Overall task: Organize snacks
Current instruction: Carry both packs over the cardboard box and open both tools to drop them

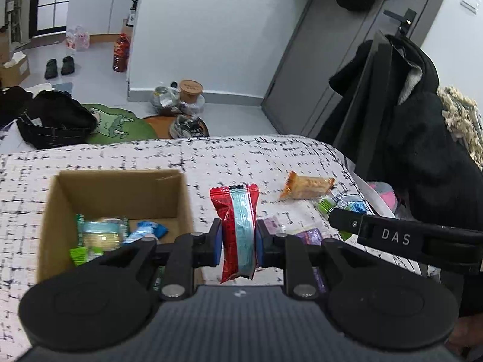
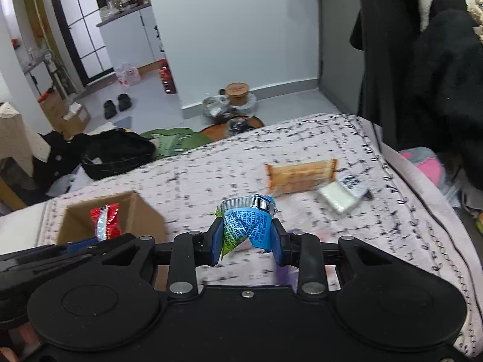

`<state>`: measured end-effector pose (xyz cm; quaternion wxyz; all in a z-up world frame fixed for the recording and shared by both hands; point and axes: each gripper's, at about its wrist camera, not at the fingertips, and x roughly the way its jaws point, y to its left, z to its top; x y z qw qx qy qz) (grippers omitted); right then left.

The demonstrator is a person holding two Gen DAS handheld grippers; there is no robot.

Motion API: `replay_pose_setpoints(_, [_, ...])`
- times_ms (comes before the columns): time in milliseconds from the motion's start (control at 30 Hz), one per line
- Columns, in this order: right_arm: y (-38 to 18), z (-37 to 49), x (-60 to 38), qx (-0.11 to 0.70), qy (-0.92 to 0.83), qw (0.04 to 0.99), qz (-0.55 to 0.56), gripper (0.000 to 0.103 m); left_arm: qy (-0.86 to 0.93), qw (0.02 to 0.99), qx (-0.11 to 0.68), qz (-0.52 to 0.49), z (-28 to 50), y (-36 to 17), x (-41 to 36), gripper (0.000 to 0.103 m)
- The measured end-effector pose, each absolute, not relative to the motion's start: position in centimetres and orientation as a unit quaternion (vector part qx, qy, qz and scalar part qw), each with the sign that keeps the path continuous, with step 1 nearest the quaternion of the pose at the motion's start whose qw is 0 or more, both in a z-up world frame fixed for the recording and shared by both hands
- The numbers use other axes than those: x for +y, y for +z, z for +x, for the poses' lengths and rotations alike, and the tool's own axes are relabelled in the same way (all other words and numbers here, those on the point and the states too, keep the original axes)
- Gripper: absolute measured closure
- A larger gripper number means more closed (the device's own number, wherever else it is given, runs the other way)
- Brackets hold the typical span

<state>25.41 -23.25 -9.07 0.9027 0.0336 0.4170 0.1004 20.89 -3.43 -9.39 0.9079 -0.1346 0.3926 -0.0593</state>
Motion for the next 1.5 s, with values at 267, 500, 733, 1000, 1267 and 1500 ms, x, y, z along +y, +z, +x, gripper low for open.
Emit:
replay_pose_setpoints(267, [-7.9,24.3,-20.3,0.398,0.127,0.908,0.027,0.072,-0.035,0.918,0.373,-0.128,19.3,-8.1,-1.0,0.082])
replay_pose_setpoints(500, [-8.4,23.7,-17.9,0.405,0.146,0.902,0.032,0.072,0.002,0.917,0.372,-0.143,18.1,-8.5,2.1,0.082])
replay_pose_setpoints(733, [-8.6,22.8,-14.5,0.406,0.174,0.897,0.02,0.072,0.021,0.913,0.378,-0.15,17.2,-9.1,4.5,0.082])
replay_pose_setpoints(1000, [-9.3,22.3,-12.0,0.412,0.181,0.893,0.012,0.071,0.035,0.899,0.4,-0.175,17.0,-11.0,6.5,0.081])
replay_pose_setpoints(1267, [-9.2,22.4,-12.0,0.412,0.172,0.895,0.008,0.071,0.053,0.898,0.398,-0.179,16.6,-11.0,7.4,0.073])
replay_pose_setpoints(1500, [-9.2,22.8,-11.6,0.413,0.178,0.893,0.021,0.071,0.075,0.898,0.39,-0.188,16.1,-10.3,8.0,0.057])
